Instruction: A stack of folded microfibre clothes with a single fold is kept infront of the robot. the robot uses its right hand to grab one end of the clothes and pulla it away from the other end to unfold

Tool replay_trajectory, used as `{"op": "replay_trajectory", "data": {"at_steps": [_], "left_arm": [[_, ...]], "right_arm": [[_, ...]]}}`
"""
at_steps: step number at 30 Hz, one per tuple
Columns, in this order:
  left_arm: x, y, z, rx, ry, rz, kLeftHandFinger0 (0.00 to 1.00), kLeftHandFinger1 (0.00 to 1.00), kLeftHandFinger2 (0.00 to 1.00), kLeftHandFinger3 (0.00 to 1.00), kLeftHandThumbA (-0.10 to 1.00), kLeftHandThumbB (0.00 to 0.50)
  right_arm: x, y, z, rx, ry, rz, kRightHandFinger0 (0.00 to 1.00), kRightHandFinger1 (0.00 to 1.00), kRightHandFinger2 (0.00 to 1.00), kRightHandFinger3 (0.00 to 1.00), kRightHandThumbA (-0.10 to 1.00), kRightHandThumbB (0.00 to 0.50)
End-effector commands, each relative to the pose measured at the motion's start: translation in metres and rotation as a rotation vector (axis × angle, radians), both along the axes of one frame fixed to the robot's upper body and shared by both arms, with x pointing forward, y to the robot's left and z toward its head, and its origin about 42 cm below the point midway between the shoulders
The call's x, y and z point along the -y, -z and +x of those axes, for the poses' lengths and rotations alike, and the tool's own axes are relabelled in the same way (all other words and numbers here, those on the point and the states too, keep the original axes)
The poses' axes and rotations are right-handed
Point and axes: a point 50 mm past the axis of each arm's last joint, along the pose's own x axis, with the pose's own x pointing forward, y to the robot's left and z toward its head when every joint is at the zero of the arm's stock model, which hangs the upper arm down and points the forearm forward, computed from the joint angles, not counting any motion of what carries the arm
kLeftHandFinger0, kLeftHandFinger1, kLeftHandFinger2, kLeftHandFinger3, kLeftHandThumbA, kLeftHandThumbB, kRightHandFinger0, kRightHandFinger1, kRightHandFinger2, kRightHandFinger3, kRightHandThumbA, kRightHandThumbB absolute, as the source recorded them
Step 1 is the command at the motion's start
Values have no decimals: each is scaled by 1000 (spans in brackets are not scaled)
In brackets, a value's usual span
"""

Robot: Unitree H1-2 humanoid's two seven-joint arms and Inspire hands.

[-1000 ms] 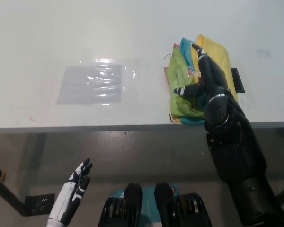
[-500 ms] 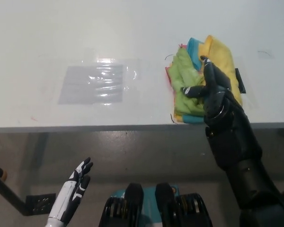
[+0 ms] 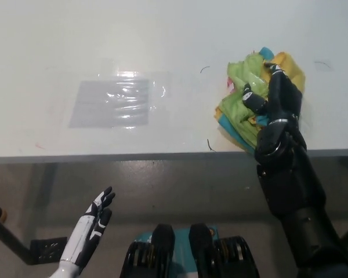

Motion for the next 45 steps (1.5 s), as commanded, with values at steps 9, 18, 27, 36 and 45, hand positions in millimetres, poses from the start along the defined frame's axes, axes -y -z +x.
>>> {"op": "replay_trajectory", "data": {"at_steps": [9, 18, 27, 36, 45], "left_arm": [[-5, -16, 7, 69, 18, 38, 1000, 1000, 1000, 1000, 1000, 329], [-4, -16, 8, 61, 17, 29, 1000, 1000, 1000, 1000, 1000, 343], [-7, -18, 8, 60, 11, 31, 1000, 1000, 1000, 1000, 1000, 339], [-11, -15, 5, 62, 6, 27, 1000, 1000, 1000, 1000, 1000, 303], [-15, -14, 4, 53, -5, 44, 1000, 1000, 1000, 1000, 1000, 316]], "right_arm": [[7, -27, 8, 210, -28, 195, 2, 450, 788, 700, -100, 243], [17, -27, 8, 274, -17, 381, 0, 400, 690, 600, 22, 259], [66, -22, -16, 509, 103, 457, 0, 336, 792, 836, -100, 186], [147, -21, -62, 542, 157, 316, 708, 904, 1000, 1000, 113, 248], [177, -41, -108, 528, 73, 166, 1000, 1000, 1000, 1000, 859, 325]]}}
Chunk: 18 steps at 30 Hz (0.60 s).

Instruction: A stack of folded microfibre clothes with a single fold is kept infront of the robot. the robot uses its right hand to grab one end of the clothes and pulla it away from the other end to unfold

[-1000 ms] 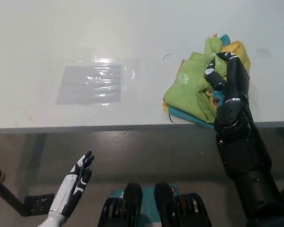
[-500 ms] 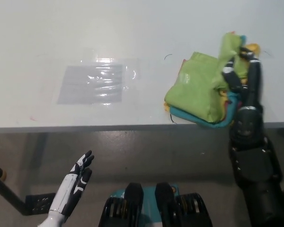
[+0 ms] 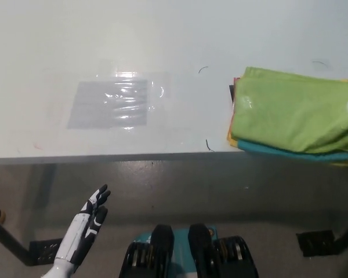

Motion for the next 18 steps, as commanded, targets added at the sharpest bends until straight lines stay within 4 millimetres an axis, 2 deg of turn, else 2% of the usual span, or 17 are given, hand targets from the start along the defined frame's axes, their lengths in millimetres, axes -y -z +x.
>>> {"op": "replay_trajectory", "data": {"at_steps": [1, 4, 9, 13, 15, 17, 18], "left_arm": [[-7, -12, 2, 50, 2, 25, 1000, 1000, 1000, 1000, 1000, 316], [-7, -11, 2, 50, -3, 21, 1000, 1000, 1000, 1000, 1000, 331], [-6, -11, 0, 41, -1, 19, 1000, 1000, 1000, 1000, 1000, 323], [-5, -12, 0, 43, 5, 25, 1000, 1000, 1000, 1000, 1000, 323], [-5, -12, -1, 48, 4, 18, 1000, 1000, 1000, 1000, 1000, 329], [-6, -12, 0, 48, 2, 25, 1000, 1000, 1000, 1000, 1000, 322], [-7, -12, 1, 48, 3, 27, 1000, 1000, 1000, 1000, 1000, 324]], "right_arm": [[-3, -37, -7, 48, -81, -76, 1000, 1000, 1000, 1000, 871, 320], [-9, -50, -21, 68, -111, -108, 1000, 1000, 1000, 1000, 891, 273], [-18, -59, -36, 70, -115, -159, 1000, 1000, 1000, 1000, 948, 283], [-24, -66, -49, 122, -141, -176, 1000, 1000, 1000, 1000, 925, 230], [-31, -77, -67, 209, -175, -199, 1000, 1000, 1000, 1000, 993, 240], [-40, -89, -90, 259, -199, -189, 1000, 1000, 1000, 1000, 1000, 310], [-46, -95, -104, 319, -227, -200, 1000, 1000, 1000, 1000, 1000, 327]]}}
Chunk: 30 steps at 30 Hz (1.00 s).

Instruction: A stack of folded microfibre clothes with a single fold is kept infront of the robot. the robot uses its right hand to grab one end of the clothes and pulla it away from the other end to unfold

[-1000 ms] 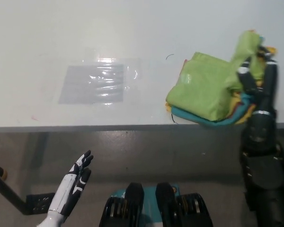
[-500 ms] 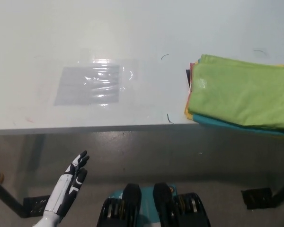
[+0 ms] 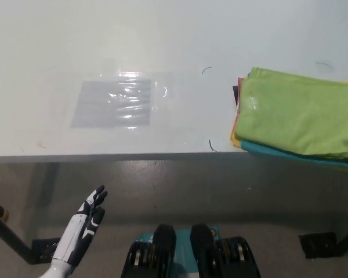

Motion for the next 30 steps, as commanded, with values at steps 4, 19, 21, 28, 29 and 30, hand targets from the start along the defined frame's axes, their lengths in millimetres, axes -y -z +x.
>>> {"op": "replay_trajectory", "data": {"at_steps": [4, 19, 21, 28, 29, 30], "left_arm": [[-3, -13, 2, 48, 14, 26, 1000, 1000, 1000, 1000, 1000, 342], [0, -8, 1, 52, 34, 7, 1000, 1000, 1000, 1000, 1000, 355], [0, -7, 1, 51, 37, 10, 1000, 1000, 1000, 1000, 1000, 356], [0, -9, 4, 55, 39, 10, 1000, 1000, 1000, 1000, 1000, 359], [0, -9, 5, 57, 40, 11, 1000, 1000, 1000, 1000, 1000, 358], [1, -9, 5, 61, 42, 14, 1000, 1000, 1000, 1000, 1000, 350]], "right_arm": [[-35, -34, -73, 347, -233, -32, 1000, 1000, 1000, 1000, 1000, 315], [-131, 120, -116, 8, -622, 208, 1000, 1000, 1000, 1000, 1000, 354], [-133, 143, -109, -67, -638, 230, 1000, 1000, 1000, 1000, 1000, 298], [-130, 188, -93, -245, -601, 209, 1000, 1000, 1000, 1000, 1000, 328], [-130, 191, -91, -257, -598, 221, 1000, 1000, 1000, 1000, 1000, 335], [-130, 196, -89, -268, -592, 231, 1000, 1000, 1000, 1000, 1000, 324]]}}
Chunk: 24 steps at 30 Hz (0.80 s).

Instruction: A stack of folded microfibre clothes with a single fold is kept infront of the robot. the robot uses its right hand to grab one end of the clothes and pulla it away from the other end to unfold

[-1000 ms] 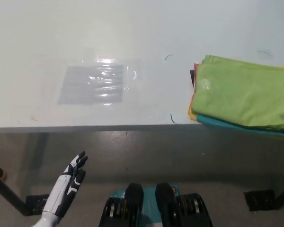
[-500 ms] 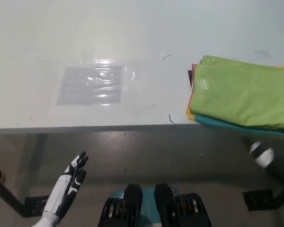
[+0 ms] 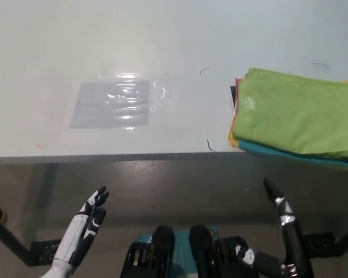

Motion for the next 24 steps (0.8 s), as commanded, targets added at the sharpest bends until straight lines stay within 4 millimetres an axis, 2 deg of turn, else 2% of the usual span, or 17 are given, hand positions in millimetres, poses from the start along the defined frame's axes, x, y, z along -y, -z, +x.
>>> {"op": "replay_trajectory", "data": {"at_steps": [1, 4, 7, 10, 15, 24], "left_arm": [[0, -12, 6, 73, 37, 14, 1000, 1000, 1000, 1000, 1000, 348], [1, -12, 6, 69, 39, 14, 1000, 1000, 1000, 1000, 1000, 343], [6, -12, 9, 73, 49, 3, 1000, 1000, 1000, 1000, 1000, 335], [7, -14, 11, 81, 48, 14, 1000, 1000, 1000, 1000, 1000, 345], [8, -14, 9, 70, 44, 12, 1000, 1000, 1000, 1000, 1000, 373], [9, -14, 6, 78, 49, 9, 1000, 1000, 1000, 1000, 1000, 352]], "right_arm": [[-6, 4, 11, 86, -60, 73, 1000, 1000, 1000, 1000, 1000, 321], [-5, 8, 14, 65, -52, 74, 1000, 1000, 1000, 1000, 1000, 317], [0, 12, 14, 38, -46, 73, 1000, 1000, 1000, 1000, 1000, 342], [2, 13, 18, 4, -55, 75, 1000, 1000, 1000, 1000, 1000, 363], [7, 15, 20, -12, -73, 71, 1000, 1000, 1000, 1000, 1000, 367], [8, 13, 18, -34, -85, 62, 1000, 1000, 1000, 1000, 1000, 393]]}}
